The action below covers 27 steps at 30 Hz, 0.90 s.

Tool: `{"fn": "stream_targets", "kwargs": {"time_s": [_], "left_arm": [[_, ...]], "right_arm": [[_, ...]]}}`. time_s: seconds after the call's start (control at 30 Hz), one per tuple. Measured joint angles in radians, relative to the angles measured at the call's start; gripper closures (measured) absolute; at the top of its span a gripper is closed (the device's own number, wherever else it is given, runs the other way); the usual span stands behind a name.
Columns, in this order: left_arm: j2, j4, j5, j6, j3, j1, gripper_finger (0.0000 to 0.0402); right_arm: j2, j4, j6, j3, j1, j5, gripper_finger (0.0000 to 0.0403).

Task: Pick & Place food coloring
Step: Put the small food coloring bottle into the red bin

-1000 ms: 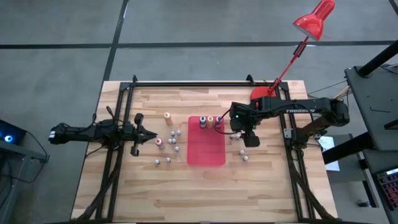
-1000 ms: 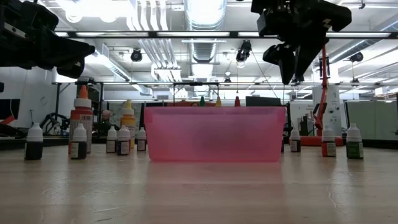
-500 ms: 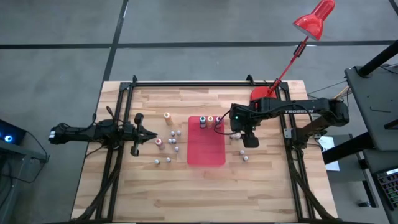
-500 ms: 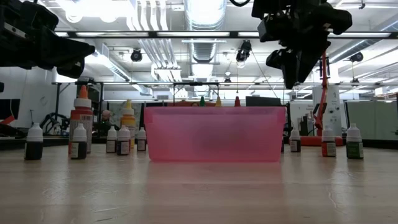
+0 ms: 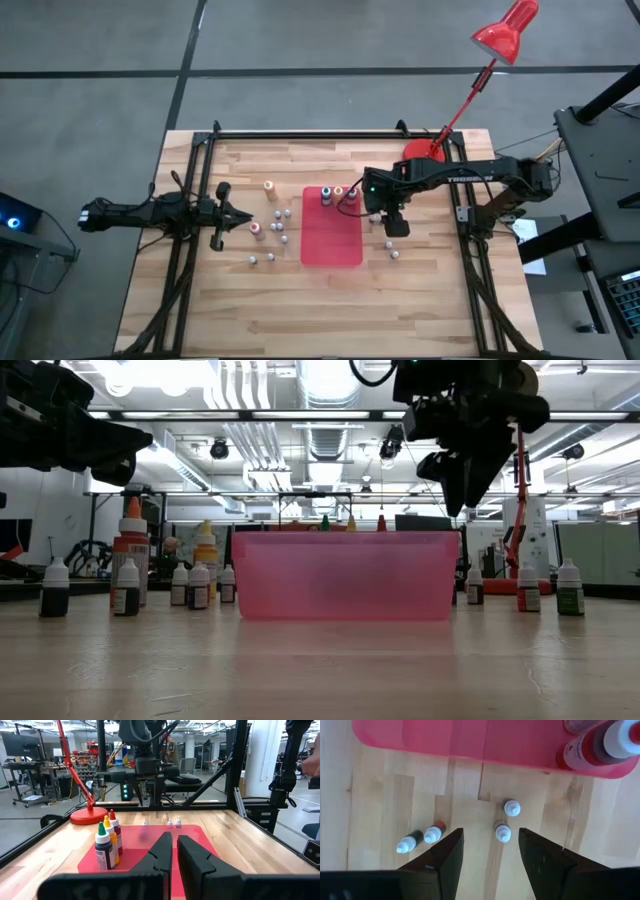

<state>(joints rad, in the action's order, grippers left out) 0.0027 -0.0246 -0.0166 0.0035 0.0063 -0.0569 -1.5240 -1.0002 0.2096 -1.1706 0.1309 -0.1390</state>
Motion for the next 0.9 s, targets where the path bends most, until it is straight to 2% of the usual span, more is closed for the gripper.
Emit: {"fn": "stream_targets", "kwargs": {"time_s": [0.43,0.9], "left_arm": [[0.0,0.0,0.0,0.0,0.0,0.0,0.0399],[0.0,0.0,0.0,0.0,0.0,0.0,0.0399]], "right_arm": [[-0.065,0.061,-0.031,0.004,0.043,0.0,0.022],[-0.064,0.189,-0.013,0.112,0.054,-0.001,0.022]]}}
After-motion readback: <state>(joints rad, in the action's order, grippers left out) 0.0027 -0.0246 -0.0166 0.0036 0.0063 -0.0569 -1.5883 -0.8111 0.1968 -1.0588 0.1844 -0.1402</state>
